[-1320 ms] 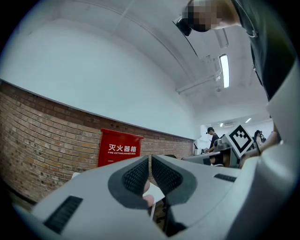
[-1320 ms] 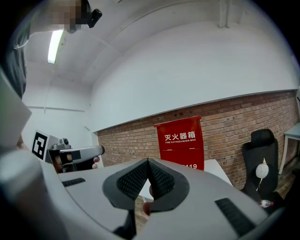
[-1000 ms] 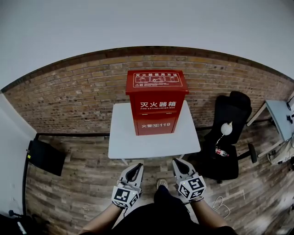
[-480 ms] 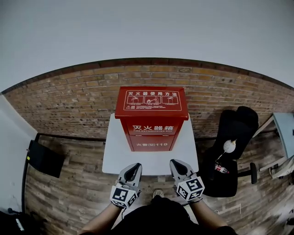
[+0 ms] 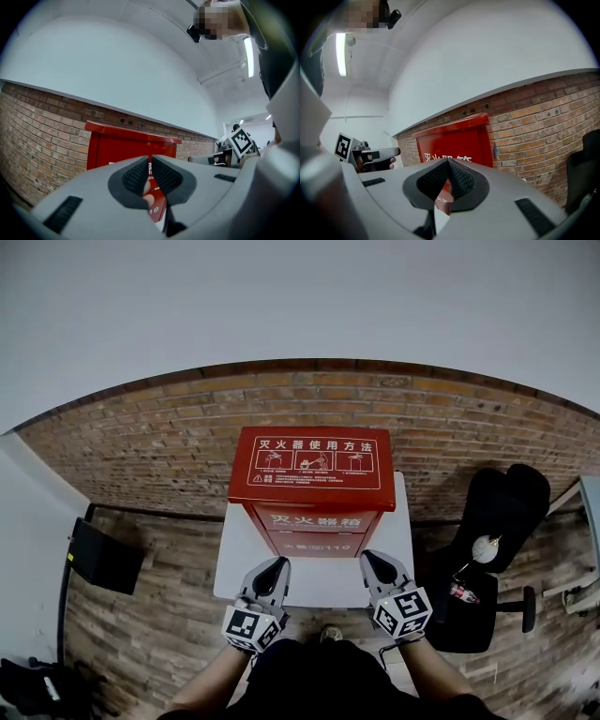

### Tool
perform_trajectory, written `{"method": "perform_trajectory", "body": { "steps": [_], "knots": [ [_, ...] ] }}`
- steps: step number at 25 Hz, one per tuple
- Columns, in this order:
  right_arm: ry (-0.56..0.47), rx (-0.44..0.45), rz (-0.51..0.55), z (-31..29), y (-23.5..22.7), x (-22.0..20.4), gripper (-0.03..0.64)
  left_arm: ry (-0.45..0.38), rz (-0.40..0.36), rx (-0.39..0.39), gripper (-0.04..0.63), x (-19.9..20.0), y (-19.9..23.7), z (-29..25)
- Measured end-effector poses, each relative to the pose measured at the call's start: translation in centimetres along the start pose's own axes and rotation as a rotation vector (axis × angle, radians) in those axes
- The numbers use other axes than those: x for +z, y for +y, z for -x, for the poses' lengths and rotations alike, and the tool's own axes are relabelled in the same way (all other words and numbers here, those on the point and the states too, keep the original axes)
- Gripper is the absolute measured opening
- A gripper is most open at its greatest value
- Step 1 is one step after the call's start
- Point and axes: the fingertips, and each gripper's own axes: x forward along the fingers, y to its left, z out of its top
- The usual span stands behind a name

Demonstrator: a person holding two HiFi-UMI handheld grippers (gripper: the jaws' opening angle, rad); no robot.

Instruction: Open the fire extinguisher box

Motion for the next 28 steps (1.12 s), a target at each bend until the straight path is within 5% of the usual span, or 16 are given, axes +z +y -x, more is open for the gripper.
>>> {"method": "perform_trajectory", "body": {
  "steps": [12,14,18,28],
  "knots": [
    [-0.06,-0.099,0.067,-1.1,-1.8,5.0,0.021,-0.015,-0.084,0.014,0.068,3.3,6.4,-1.4],
    [-0.072,-0.106,0.074,-1.1,-2.7,5.9,0.122,-0.022,-0.084,0.001,0.158,4.2,7.6,-1.7],
    [-0.078,-0.111,0.075,-1.3,-4.7,7.1,0.197,-0.024,-0.098,0.021,0.24,5.4,10.4,-2.4],
    [-0.051,-0.039,0.116,-3.0,-6.4,7.9,0.239,0.003,-0.16,-0.035,0.272,5.9,12.9,-3.0]
  ]
}}
